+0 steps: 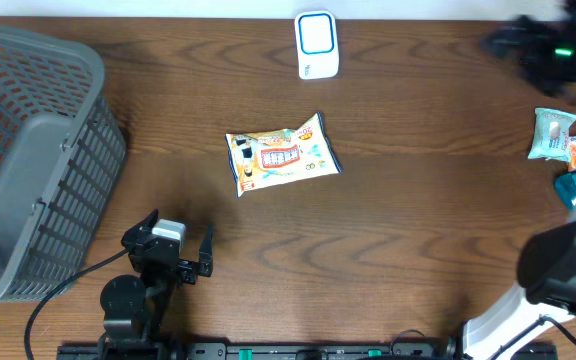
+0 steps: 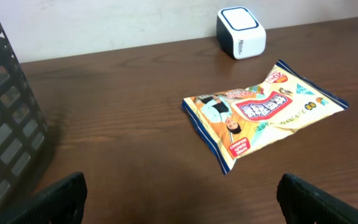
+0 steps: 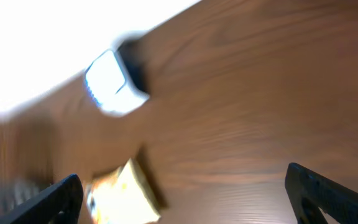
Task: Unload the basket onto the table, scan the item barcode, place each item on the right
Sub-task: 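Carry the wipes packet to the right table edge and release it, then move the right gripper to the snack bag and grasp it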
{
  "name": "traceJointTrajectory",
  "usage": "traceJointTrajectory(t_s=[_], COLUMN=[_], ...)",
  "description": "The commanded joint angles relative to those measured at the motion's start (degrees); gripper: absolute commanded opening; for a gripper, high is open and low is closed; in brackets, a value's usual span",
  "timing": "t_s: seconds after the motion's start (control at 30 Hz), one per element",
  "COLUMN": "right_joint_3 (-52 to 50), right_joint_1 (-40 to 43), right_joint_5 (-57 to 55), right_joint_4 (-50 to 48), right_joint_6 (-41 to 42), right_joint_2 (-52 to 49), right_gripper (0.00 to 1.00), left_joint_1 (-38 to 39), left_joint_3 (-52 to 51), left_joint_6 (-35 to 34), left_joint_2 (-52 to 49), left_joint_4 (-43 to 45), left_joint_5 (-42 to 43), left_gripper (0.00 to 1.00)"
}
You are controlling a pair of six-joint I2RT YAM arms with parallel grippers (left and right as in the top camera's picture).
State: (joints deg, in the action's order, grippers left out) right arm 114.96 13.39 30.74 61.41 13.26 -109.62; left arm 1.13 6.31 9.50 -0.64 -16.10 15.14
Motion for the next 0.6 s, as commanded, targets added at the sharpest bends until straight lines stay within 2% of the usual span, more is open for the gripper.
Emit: traceJointTrajectory(t_s=[0.0, 0.13, 0.2, 0.23, 0.33, 0.4, 0.57], right_joint_3=[-0.37, -0.37, -0.37, -0.37, -0.37, -0.37, -0.37], right_joint_1=[-10.25, -21.92, -27.04, -29.09, -34.49, -37.62, -43.78], right_joint_5=[0.94, -1.99, -6.97, -9.92, -17.57, -21.44, -21.84], right_joint_4=[0.52, 1.53, 3.76, 4.55, 6.21, 6.32, 6.10], right_joint_6=[-10.67, -32.81, -43.43, -46.18, -47.32, -51.84, -62.86], right_joint_2=[-2.10, -5.66, -8.26, -9.49, -12.61, -14.25, -16.13], right_gripper=[0.99, 0.99, 0.99, 0.99, 0.99, 0.97, 0.99], left_joint_1=[-0.31, -0.31, -0.31, -0.31, -0.31, -0.31, -0.31], left_joint_3=[-0.90, -0.90, -0.90, -0.90, -0.90, -0.90, -0.90], left_joint_6=[0.96, 0.96, 0.96, 0.96, 0.96, 0.96, 0.96], left_joint_2=[0.31, 0.31, 0.31, 0.31, 0.31, 0.31, 0.31], left_joint_4=[-1.25, -1.25, -1.25, -1.25, -1.25, -1.25, -1.25], left_joint_5=[0.74, 0.74, 0.74, 0.74, 0.74, 0.74, 0.74], left_gripper=[0.98, 0.98, 0.98, 0.98, 0.98, 0.98, 0.98])
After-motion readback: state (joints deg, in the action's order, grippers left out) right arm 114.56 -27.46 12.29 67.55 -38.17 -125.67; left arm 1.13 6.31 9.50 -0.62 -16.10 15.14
